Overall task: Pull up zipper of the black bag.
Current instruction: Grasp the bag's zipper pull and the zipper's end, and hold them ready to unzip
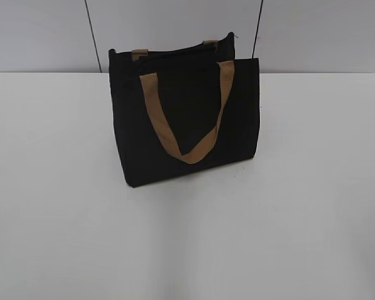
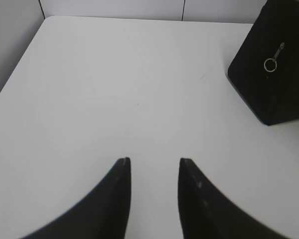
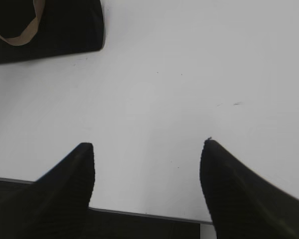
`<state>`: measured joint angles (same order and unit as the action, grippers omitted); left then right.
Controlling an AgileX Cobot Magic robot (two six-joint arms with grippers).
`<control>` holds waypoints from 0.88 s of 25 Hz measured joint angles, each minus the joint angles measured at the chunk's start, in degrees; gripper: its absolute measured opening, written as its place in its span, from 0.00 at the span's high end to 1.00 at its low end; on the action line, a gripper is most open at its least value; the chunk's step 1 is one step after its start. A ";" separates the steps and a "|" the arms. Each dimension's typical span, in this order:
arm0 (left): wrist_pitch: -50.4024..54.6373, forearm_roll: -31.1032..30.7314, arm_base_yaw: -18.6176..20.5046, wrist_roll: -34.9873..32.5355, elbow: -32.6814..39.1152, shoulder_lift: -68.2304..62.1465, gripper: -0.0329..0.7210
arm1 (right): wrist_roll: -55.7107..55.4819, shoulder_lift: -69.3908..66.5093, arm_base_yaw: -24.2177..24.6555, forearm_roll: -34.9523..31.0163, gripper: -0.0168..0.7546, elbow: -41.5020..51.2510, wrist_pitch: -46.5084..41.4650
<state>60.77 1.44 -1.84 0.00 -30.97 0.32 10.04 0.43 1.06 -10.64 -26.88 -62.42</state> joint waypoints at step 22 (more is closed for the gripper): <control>0.00 0.00 0.00 0.00 0.00 0.00 0.63 | 0.00 0.00 0.00 0.00 0.33 0.00 0.00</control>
<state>60.77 1.44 -1.84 0.00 -30.97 0.32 10.04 0.43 1.06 -10.64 -26.88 -62.42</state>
